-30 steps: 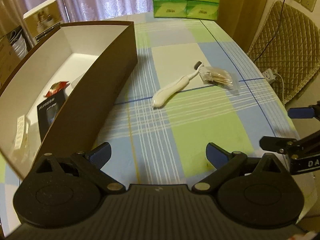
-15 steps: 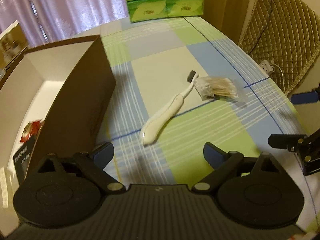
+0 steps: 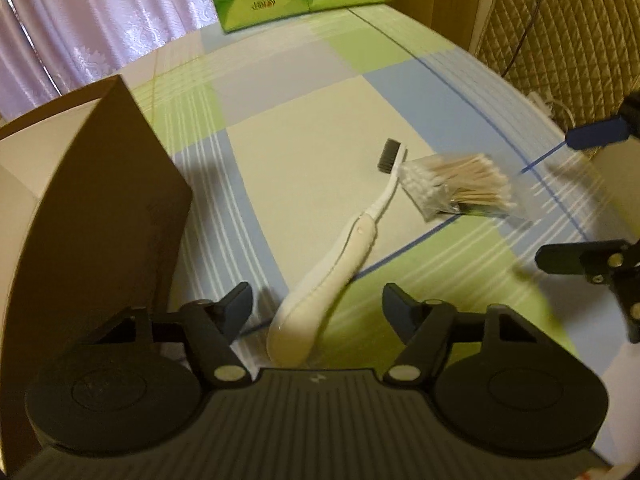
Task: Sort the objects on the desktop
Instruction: 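Grasp the white toothbrush with the left tool while the right tool grasps the cotton swab bag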
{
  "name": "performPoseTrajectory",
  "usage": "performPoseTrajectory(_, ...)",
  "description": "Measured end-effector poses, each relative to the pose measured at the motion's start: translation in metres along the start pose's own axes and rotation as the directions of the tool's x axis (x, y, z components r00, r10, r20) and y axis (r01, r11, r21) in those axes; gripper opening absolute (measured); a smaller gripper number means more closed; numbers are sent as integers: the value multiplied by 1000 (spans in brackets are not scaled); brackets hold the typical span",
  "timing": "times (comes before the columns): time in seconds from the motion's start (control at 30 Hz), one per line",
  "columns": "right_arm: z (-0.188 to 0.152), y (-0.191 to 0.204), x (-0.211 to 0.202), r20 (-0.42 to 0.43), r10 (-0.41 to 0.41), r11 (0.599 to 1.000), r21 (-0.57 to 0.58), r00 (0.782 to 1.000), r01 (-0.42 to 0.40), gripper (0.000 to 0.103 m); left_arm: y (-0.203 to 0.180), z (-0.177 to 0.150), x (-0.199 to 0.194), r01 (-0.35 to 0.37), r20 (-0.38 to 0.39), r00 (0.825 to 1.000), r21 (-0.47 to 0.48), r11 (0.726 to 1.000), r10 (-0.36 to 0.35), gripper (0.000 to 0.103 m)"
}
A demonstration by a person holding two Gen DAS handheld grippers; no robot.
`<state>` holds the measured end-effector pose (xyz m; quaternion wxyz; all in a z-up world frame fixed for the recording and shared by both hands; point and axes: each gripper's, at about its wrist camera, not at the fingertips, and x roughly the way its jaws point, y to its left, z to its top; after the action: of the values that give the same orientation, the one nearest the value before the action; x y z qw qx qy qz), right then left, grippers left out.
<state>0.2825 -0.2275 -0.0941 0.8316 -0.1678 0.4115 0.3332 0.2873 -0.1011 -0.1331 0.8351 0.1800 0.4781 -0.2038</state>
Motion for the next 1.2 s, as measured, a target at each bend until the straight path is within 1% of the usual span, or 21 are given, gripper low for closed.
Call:
performPoseTrajectory(0.03,2,0,2,2,1,1000,-9,1000,-1,101,0,1,3,-4,-3,1000,1,1000,4,59)
performPoseTrajectory(0.1,5,0,6,5,4,1000,-28,1000,-4,101,2,2,8,-5,-1,1000,-7,1000,5,43)
performPoseTrajectory(0.17,8,0,11,6,10,999,-42,1000,-10,101,5,3,11,1,-2,1000,-33,999,-1,36)
performPoseTrajectory(0.23,11,0,17,8,14,998,-53,1000,-14,101,7,3,11,-14,6,1000,-66,998,14,29)
performPoseTrajectory(0.3,14,1,22,9,21,997,-70,1000,-21,101,12,2,9,-15,11,1000,-118,993,16,22)
performPoseTrajectory(0.4,18,4,32,10,28,995,-94,1000,-27,100,17,-1,8,-32,-6,999,-204,978,31,21)
performPoseTrajectory(0.47,21,6,38,13,33,993,-111,999,-31,94,21,-4,6,-22,-12,1000,-247,969,19,21)
performPoseTrajectory(0.5,21,6,42,9,35,993,-116,999,-33,85,23,-5,6,-6,-20,1000,-265,964,1,21)
performPoseTrajectory(0.53,22,7,45,5,33,993,-116,999,-32,79,25,-7,8,7,-30,999,-282,959,-17,20)
performPoseTrajectory(0.57,22,6,48,3,31,993,-114,1000,-31,77,27,-8,8,14,-30,999,-296,955,-24,21)
performPoseTrajectory(0.6,23,6,51,2,31,994,-109,1000,-31,71,28,-8,8,18,-27,999,-297,955,-27,21)
performPoseTrajectory(0.63,22,5,53,-1,31,995,-99,1000,-31,62,28,-7,8,19,-28,999,-293,956,-29,21)
performPoseTrajectory(0.67,22,5,55,-9,27,996,-89,1000,-28,58,28,-6,8,21,-31,999,-290,957,-31,21)
performPoseTrajectory(0.7,22,4,57,-21,25,997,-75,999,-26,48,29,-4,9,26,-37,999,-289,957,-39,25)
performPoseTrajectory(0.73,22,2,58,-30,26,998,-54,999,-28,41,28,-3,9,35,-42,998,-286,957,-49,26)
performPoseTrajectory(0.83,20,2,52,-42,16,1000,-7,999,-16,30,27,-1,9,37,-48,997,-278,960,-53,28)
performPoseTrajectory(0.93,16,1,44,-69,9,998,70,998,-4,27,24,-2,8,30,-48,998,-268,963,-44,28)
performPoseTrajectory(0.97,13,2,40,-78,11,995,98,997,-3,27,22,-3,8,21,-49,998,-259,966,-35,22)
performPoseTrajectory(1.0,10,2,37,-85,13,993,122,996,-3,27,20,-4,7,13,-47,999,-245,969,-25,21)
performPoseTrajectory(1.1,-2,7,23,-106,30,984,180,994,-10,26,19,-11,2,21,-46,998,-243,970,-33,20)
performPoseTrajectory(1.2,-16,16,8,-120,52,976,218,991,-24,26,19,-27,-9,19,-54,998,-251,968,-34,20)
